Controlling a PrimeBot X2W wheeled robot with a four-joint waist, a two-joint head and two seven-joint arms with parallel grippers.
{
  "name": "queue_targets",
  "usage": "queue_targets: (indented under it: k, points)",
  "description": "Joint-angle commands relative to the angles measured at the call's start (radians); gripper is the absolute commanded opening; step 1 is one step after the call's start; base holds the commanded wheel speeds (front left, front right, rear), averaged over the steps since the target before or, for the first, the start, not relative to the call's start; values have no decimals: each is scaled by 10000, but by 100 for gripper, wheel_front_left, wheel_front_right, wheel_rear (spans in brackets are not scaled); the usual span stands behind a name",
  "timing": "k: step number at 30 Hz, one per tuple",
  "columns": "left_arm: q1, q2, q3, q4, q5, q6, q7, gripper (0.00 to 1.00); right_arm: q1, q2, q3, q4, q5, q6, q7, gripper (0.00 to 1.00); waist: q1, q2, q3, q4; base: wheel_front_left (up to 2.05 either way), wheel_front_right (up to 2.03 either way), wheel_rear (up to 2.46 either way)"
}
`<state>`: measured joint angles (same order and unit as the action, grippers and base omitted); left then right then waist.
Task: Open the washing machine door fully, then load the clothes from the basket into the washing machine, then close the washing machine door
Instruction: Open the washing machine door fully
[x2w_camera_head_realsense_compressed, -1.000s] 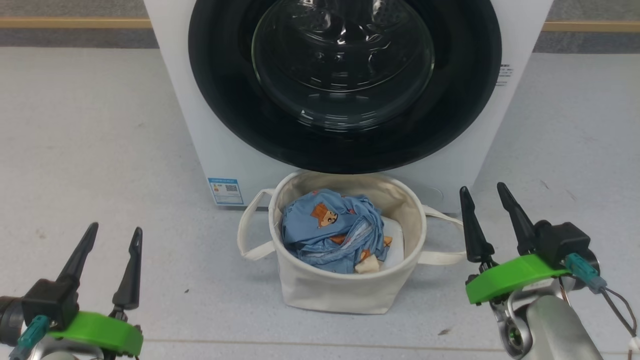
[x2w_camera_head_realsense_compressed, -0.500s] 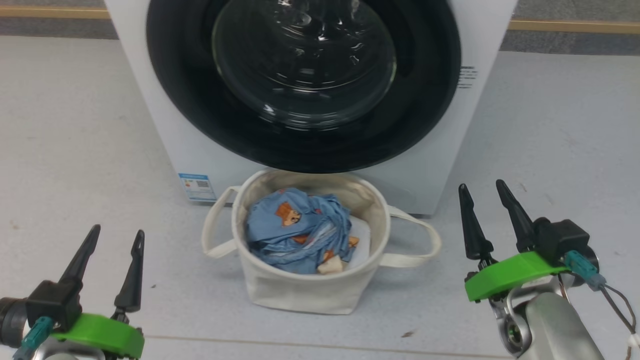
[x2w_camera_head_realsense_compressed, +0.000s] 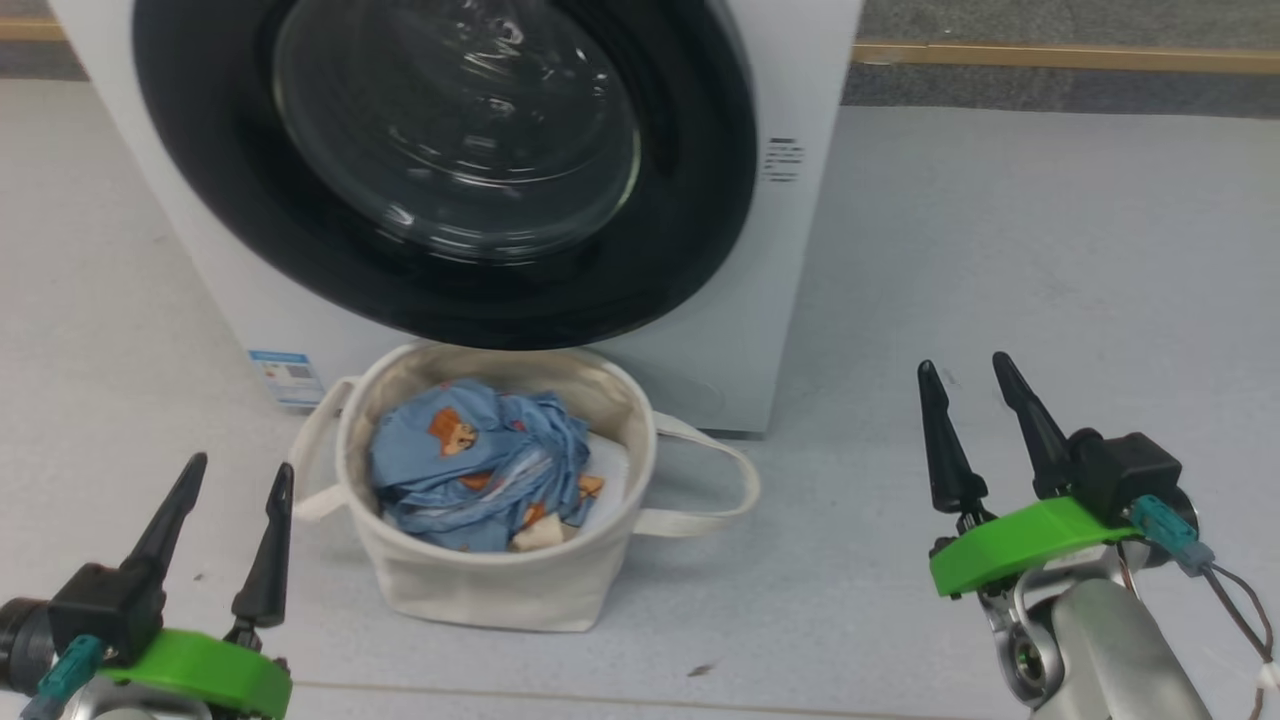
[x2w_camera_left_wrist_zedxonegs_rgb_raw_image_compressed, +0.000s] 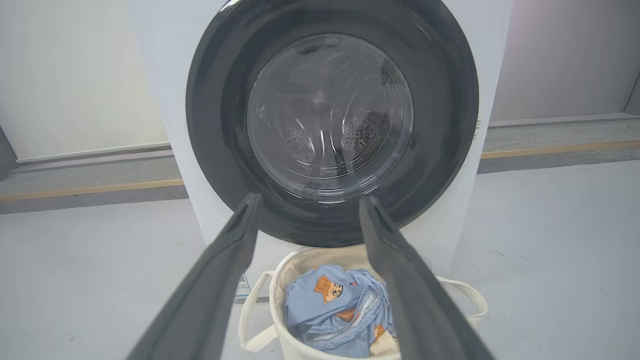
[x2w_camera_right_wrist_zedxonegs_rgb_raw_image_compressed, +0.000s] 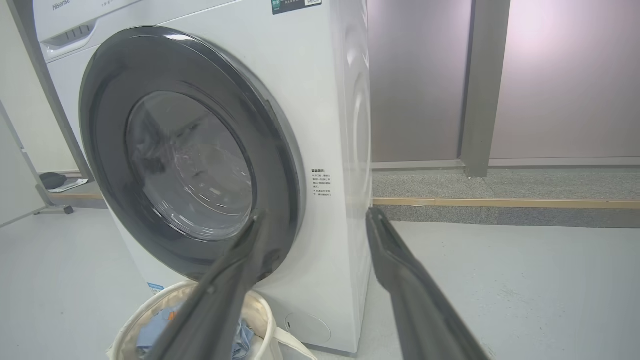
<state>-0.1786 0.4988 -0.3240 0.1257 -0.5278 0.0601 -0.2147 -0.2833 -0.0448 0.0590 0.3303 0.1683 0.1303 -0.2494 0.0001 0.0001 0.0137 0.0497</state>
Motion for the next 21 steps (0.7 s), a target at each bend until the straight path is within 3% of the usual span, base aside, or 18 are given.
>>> queue_targets:
  k: [1,10,21]
  points:
    - [-601,321,481,-226,-38,1,-102,100,-406,-54,244,-305,17,4,-124,100,0,-1,3,-2,101,101,-203]
    - [-579,290,414,-148,-22,8,-178,100,-375,-54,209,-344,37,4,-124,100,0,-1,-25,-3,62,62,-124]
    - [-466,154,327,-163,-113,47,-232,100,-299,-54,212,-415,230,4,-124,100,0,-1,-115,-38,4,4,-8]
